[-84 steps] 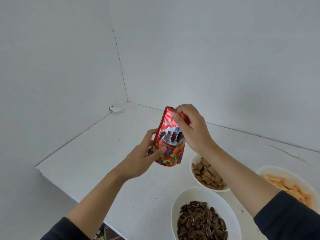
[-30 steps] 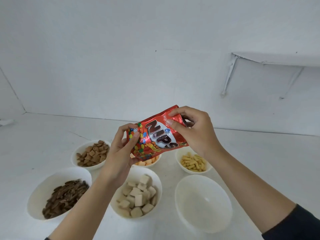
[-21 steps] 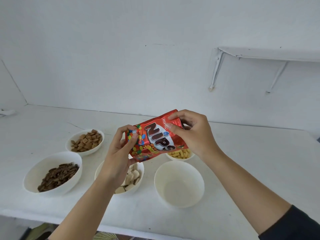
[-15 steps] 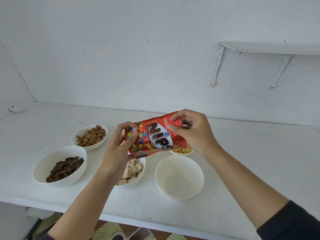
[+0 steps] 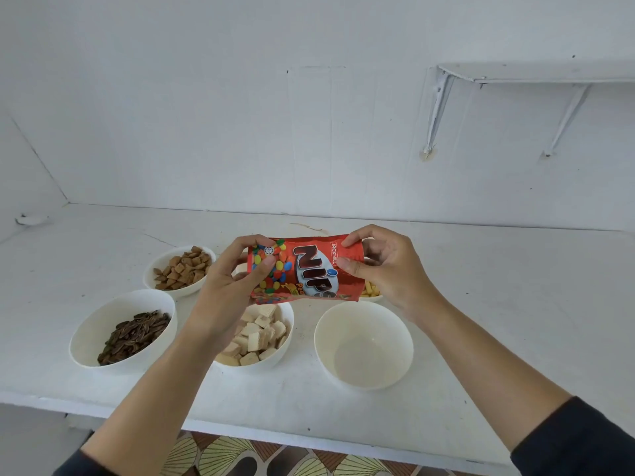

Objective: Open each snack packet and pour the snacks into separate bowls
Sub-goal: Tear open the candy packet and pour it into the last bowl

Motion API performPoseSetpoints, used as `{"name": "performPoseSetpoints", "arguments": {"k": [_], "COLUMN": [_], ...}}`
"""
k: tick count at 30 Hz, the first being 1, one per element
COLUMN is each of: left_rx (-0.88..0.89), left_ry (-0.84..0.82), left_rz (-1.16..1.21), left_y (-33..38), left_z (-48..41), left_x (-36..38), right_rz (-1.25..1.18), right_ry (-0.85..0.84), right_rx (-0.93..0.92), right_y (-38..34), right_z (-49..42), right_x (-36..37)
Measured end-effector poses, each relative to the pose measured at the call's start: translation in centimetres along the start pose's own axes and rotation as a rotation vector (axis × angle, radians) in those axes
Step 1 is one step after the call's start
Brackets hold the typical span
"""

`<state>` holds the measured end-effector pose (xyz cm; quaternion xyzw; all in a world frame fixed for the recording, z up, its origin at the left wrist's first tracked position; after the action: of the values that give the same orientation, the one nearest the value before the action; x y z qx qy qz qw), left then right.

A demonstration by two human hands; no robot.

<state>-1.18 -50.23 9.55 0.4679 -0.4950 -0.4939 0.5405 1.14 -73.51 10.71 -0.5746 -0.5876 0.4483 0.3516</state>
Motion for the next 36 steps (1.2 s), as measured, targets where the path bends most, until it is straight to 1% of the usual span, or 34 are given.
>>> {"name": "performPoseSetpoints", "arguments": {"k": [10, 21, 31, 36], "left_rx": [-0.028, -0.029, 0.102, 0.140], "left_ry": [-0.023, 0.006, 0.020, 0.019], "left_rz": [-0.081, -0.096, -0.097, -0.128], "left_y": [-1.1, -1.7, 2.0, 3.4], "left_z": [-0.3, 0.4, 0.3, 0.3], "left_x": [-0.5, -0.6, -0.6, 0.0], "right_rz": [-0.026, 0.006, -0.050, -0.077], "right_ry": [0.016, 0.008, 0.066, 0.090], "right_rx": [0.044, 0.058, 0.010, 0.021], "right_y": [2.5, 2.5, -0.5, -0.3], "right_z": [1.6, 2.6, 1.8, 2.2], "right_x": [0.1, 0.4, 0.5, 0.3]}}
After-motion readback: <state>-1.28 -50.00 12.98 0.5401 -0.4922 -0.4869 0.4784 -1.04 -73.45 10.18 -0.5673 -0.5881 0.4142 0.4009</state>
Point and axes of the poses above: each hand's wrist, its own z-axis away from the middle knuckle, its own x-axis out of the palm, y = z × x, the point moved 9 cm from there along -z, towards the middle knuckle, and after that the axes turned 9 degrees about -x, right-handed, at the moved point
